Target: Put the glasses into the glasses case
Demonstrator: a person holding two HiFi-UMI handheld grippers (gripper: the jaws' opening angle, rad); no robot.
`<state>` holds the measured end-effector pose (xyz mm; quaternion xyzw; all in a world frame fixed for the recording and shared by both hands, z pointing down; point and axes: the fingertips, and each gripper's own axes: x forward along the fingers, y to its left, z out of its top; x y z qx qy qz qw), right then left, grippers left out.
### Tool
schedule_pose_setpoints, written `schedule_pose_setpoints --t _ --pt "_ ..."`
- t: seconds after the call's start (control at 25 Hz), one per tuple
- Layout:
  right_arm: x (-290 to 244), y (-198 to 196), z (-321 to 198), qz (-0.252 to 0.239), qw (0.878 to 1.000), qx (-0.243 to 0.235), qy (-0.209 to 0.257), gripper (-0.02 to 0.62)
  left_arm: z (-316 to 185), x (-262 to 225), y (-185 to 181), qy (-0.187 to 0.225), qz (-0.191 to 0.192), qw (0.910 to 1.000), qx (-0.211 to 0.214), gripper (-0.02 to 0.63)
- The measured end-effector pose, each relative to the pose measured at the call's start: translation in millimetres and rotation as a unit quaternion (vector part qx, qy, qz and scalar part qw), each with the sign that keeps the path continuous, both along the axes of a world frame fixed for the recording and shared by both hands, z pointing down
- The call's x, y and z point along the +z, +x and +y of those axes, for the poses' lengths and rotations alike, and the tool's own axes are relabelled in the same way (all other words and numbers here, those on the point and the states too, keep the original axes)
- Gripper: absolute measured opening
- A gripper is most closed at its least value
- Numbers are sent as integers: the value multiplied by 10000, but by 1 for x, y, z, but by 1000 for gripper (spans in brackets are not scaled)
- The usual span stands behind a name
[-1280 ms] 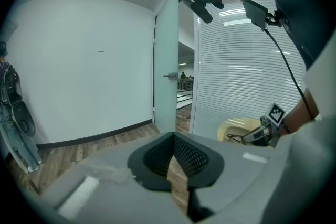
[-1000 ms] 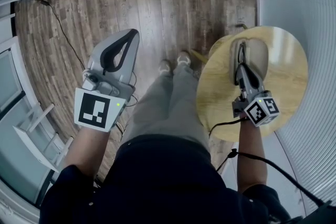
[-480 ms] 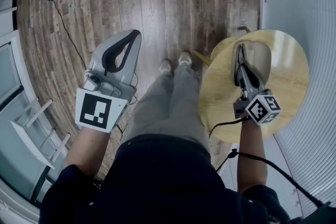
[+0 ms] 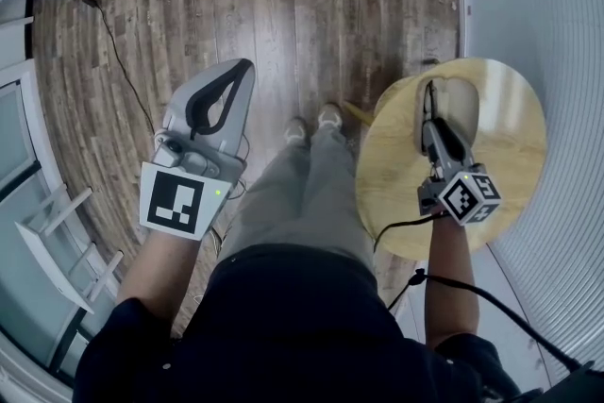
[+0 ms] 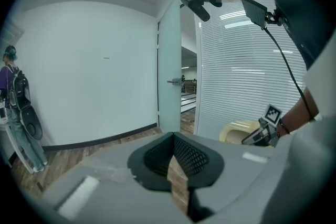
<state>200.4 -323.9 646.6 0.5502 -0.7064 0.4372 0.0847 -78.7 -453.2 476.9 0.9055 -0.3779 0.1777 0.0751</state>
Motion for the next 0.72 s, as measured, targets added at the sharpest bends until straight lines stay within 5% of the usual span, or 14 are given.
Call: schedule_pose_setpoints --t 0.72 --pt "-68 -26 17 -47 9948 310 974 186 34 -89 5 885 48 9948 497 6"
